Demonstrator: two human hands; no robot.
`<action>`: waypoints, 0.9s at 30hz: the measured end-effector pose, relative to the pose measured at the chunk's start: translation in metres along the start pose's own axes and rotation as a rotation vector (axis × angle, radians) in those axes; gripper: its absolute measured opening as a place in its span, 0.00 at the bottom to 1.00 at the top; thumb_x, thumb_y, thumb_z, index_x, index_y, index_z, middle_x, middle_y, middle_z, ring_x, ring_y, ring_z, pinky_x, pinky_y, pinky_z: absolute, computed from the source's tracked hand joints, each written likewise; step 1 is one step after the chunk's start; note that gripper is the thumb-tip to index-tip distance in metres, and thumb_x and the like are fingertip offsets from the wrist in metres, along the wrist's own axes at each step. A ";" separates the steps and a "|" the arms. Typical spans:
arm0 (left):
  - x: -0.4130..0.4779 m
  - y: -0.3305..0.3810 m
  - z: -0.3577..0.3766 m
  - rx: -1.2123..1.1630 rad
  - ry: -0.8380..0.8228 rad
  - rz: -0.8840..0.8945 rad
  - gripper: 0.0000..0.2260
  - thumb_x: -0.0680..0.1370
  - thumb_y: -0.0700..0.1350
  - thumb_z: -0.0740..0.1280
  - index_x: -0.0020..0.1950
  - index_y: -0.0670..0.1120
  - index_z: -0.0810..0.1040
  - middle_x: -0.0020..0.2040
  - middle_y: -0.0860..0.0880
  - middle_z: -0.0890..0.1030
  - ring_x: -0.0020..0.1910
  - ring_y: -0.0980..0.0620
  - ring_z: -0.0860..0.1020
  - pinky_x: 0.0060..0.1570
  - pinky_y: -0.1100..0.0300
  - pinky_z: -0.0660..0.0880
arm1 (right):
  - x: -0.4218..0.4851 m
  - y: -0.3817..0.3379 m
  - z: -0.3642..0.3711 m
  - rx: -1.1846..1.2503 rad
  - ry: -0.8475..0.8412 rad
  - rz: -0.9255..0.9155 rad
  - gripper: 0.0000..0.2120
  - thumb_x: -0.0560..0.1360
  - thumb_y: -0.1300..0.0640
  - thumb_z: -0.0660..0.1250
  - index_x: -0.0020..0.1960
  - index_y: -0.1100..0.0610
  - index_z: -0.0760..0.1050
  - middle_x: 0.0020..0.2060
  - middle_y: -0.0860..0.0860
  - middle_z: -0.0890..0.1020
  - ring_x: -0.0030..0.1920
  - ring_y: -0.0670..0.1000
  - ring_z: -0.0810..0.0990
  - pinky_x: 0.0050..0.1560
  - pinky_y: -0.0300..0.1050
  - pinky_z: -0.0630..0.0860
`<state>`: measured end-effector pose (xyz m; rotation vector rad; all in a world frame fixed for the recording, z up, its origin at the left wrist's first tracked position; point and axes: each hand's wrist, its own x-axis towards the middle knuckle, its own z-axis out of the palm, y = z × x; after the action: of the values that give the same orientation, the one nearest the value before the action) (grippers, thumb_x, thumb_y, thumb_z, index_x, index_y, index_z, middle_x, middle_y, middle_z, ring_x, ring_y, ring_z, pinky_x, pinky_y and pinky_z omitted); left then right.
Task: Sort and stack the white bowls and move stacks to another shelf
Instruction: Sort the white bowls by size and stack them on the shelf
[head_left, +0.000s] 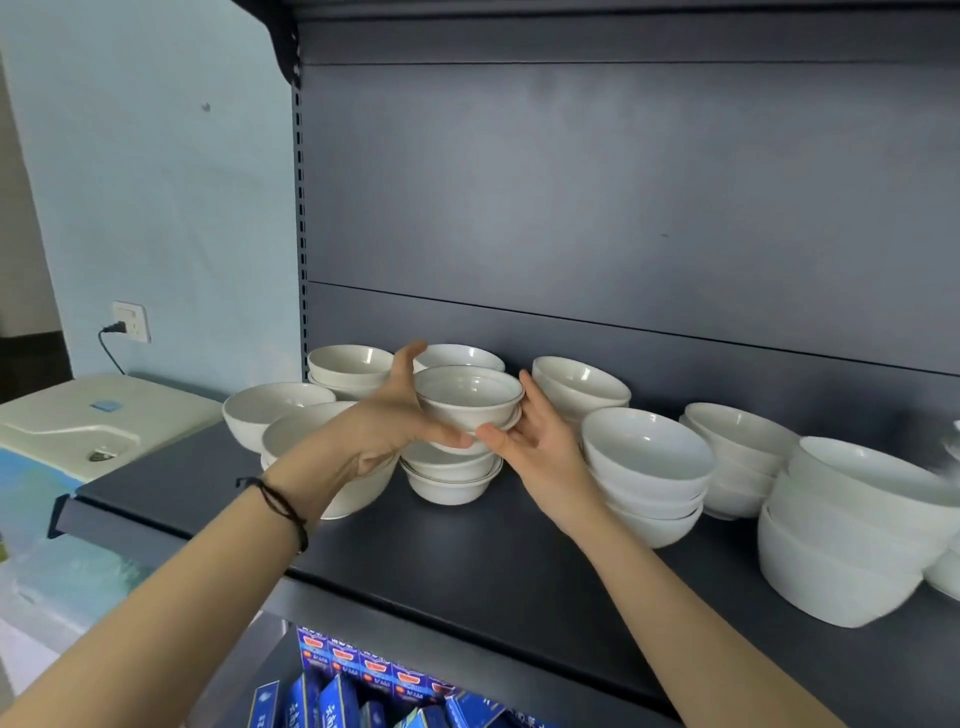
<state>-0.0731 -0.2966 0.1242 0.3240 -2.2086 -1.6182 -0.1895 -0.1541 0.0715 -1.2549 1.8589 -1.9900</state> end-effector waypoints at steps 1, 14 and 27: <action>0.002 0.003 0.000 0.032 -0.013 -0.028 0.60 0.54 0.40 0.80 0.78 0.56 0.48 0.70 0.49 0.66 0.70 0.48 0.67 0.69 0.54 0.68 | 0.000 0.004 0.000 -0.012 -0.002 0.007 0.35 0.76 0.65 0.70 0.76 0.49 0.58 0.62 0.35 0.77 0.65 0.38 0.76 0.67 0.41 0.73; 0.010 0.013 0.010 0.040 -0.116 -0.218 0.56 0.61 0.35 0.75 0.80 0.51 0.44 0.68 0.51 0.69 0.71 0.50 0.64 0.67 0.59 0.62 | -0.009 0.012 0.000 -0.080 -0.081 0.047 0.23 0.77 0.61 0.70 0.64 0.40 0.68 0.57 0.29 0.79 0.63 0.33 0.76 0.61 0.32 0.73; 0.009 -0.002 0.030 -0.132 0.118 -0.170 0.57 0.52 0.61 0.71 0.79 0.54 0.53 0.78 0.52 0.58 0.76 0.50 0.60 0.74 0.48 0.58 | -0.021 0.022 0.024 -0.164 -0.035 0.105 0.49 0.57 0.50 0.79 0.70 0.32 0.57 0.71 0.41 0.69 0.70 0.44 0.71 0.70 0.51 0.72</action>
<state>-0.0940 -0.2751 0.1163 0.5676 -2.0226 -1.7748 -0.1699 -0.1639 0.0397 -1.1962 2.0614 -1.7835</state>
